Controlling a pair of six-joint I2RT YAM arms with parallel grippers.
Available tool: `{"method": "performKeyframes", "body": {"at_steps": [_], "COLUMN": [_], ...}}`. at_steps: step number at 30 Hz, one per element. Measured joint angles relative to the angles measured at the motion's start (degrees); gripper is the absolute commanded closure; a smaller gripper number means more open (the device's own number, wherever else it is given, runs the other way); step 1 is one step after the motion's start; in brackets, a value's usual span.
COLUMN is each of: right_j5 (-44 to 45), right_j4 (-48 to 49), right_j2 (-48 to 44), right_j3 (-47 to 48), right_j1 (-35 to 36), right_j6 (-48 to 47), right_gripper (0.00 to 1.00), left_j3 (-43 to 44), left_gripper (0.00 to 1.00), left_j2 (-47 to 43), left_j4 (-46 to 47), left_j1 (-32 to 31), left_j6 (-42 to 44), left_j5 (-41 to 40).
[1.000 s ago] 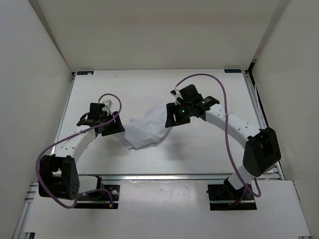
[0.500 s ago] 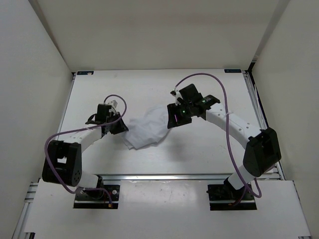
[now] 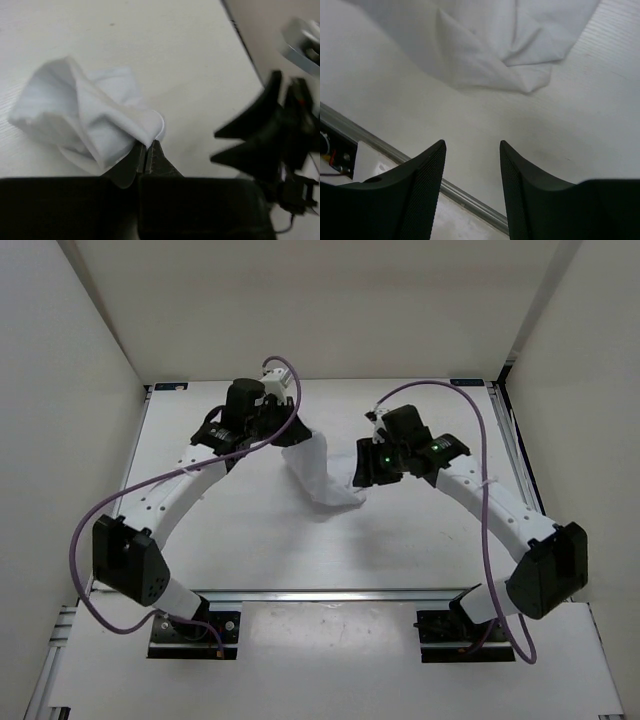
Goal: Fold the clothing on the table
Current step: Flatten the skirt out
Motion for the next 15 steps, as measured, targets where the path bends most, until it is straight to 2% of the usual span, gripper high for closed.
{"method": "performKeyframes", "body": {"at_steps": [3,5,7,9,12,14,15], "right_j5": [2.08,3.08,3.87,4.15,4.52,4.48,4.31], "right_j4": [0.11,0.02,0.04,-0.15,-0.17,-0.04,0.09], "right_j2": [-3.34,-5.4,-7.54,-9.22,-10.03,-10.03,-10.03], "right_j3": [-1.97,-3.5,-5.11,-6.23,-6.58,-6.78,-7.04], "right_j1": [-4.02,-6.82,-9.92,-12.63,-14.38,-14.25,-13.97], "right_j6": [1.4,2.27,2.97,3.37,3.69,3.85,3.87], "right_gripper": [0.44,0.44,0.43,0.44,0.44,0.44,0.43], "left_j3": [-0.83,-4.96,-12.17,-19.34,-25.94,-27.08,-27.06], "left_gripper": [1.0,0.95,0.82,0.75,0.51,0.46,0.33], "left_j2": [-4.2,-7.72,-12.31,-15.76,-18.34,-18.84,-19.08], "left_j4": [1.25,1.9,2.12,0.7,-7.45,-13.84,-16.28], "left_j1": [-2.05,-3.06,-4.15,-5.35,-6.54,-5.95,-5.44], "left_j6": [-0.59,-1.2,-1.77,-1.9,-0.39,0.92,1.73], "left_j5": [5.18,8.2,12.83,16.39,16.65,14.99,13.81]}}
